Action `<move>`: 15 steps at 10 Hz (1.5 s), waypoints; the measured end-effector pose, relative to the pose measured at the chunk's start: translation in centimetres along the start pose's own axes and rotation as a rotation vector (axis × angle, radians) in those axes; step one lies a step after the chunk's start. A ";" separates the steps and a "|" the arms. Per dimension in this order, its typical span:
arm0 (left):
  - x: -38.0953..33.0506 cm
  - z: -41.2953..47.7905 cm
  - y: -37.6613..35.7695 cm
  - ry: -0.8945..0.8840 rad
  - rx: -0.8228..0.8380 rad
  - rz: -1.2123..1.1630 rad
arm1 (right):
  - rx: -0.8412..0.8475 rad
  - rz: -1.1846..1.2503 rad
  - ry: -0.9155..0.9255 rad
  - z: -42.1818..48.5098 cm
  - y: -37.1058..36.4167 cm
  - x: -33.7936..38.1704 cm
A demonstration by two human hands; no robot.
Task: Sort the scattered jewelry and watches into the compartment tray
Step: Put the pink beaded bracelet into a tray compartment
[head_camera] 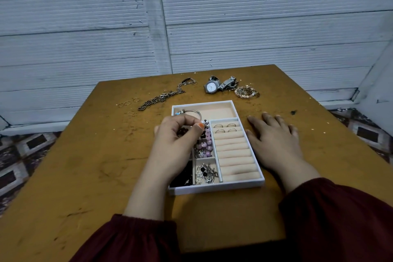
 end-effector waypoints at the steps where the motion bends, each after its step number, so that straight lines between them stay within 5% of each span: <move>1: 0.0 0.4 0.1 -0.048 -0.061 0.092 | 0.003 -0.001 -0.003 0.1 0.0 -0.1; 10: 0.5 0.4 0.2 0.003 -0.195 0.638 | -0.023 0.019 -0.001 0.2 0.1 -0.1; 15: 0.2 0.1 -1.1 -0.104 -0.138 0.718 | -0.031 0.025 0.004 0.1 0.0 -0.1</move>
Point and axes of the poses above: each hand's wrist, its own z-axis towards the middle knuckle, its own y-axis out of the back of the hand, x = y × z, the point moved 7 cm from there along z, towards the middle knuckle, and after that the axes turned 15 degrees about y, right-handed, at the moved point
